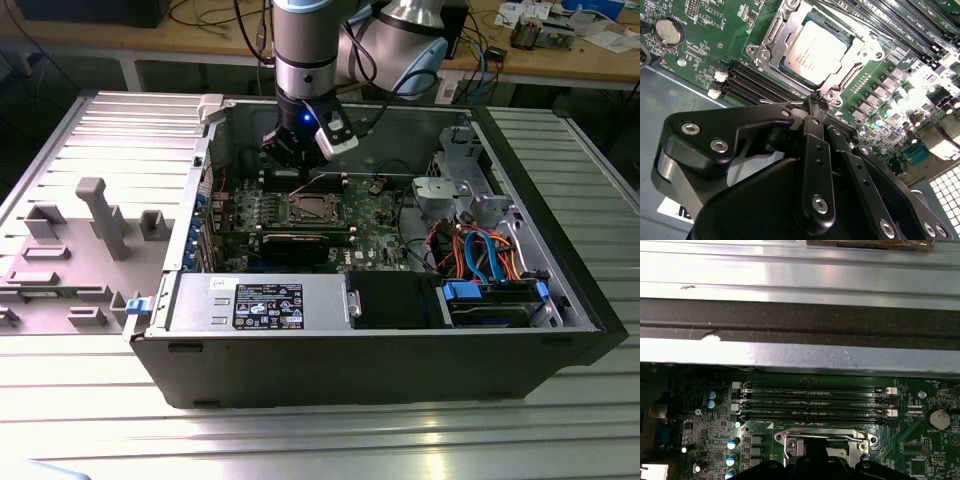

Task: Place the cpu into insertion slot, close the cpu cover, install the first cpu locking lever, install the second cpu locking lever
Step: 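Install the first cpu locking lever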

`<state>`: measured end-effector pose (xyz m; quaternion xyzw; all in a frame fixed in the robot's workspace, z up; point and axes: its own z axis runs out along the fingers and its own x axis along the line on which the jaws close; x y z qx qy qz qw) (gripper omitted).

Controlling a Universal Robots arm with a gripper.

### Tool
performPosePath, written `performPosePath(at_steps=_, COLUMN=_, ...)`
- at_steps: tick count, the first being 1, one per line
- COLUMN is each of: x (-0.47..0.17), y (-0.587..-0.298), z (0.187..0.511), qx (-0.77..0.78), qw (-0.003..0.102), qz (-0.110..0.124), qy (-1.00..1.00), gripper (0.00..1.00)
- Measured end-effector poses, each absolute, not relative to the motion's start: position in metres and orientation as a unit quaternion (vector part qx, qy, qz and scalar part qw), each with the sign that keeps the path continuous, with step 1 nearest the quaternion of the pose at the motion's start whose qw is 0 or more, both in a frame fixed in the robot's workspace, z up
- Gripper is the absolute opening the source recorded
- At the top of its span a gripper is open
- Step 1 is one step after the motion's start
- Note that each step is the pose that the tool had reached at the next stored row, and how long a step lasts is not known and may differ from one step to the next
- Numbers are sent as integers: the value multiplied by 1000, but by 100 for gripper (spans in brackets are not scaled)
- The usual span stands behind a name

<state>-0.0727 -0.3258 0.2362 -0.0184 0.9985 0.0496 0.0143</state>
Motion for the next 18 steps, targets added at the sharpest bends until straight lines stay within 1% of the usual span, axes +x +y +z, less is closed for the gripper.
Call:
performPosePath(at_steps=4, x=-68, y=-326, z=235, qx=-18, qw=14, qz=50, qy=998, gripper=11)
performPosePath(at_steps=8, x=-67, y=-325, z=235, qx=-18, qw=14, qz=58, qy=998, gripper=11)
performPosePath(at_steps=18, x=-55, y=-316, z=228, qx=-36, qw=13, qz=58, qy=998, gripper=11)
